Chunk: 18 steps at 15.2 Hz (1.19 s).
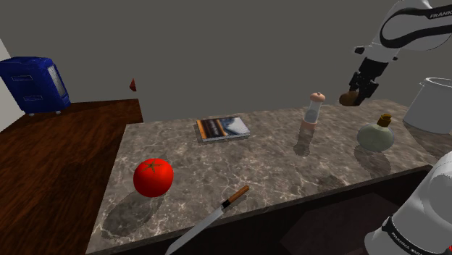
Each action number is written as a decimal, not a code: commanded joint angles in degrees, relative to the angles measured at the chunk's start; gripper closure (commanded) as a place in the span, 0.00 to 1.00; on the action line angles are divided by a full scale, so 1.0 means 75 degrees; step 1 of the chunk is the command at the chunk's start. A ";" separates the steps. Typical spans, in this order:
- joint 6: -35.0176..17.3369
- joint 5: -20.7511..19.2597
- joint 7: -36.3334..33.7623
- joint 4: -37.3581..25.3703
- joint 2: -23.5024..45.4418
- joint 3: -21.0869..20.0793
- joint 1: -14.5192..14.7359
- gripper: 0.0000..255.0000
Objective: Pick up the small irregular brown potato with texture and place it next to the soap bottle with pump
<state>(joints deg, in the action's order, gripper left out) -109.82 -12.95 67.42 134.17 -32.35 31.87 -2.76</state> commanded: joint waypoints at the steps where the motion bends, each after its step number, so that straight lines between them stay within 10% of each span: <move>1: -0.0217 -0.0029 -0.0004 0.0203 0.0010 0.0041 -0.0013 1.00; 18: -0.2112 -0.0158 0.0150 0.1523 0.0594 0.0584 0.0011 1.00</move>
<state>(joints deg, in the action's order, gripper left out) -124.83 -13.96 68.56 144.77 -27.88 36.12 -2.56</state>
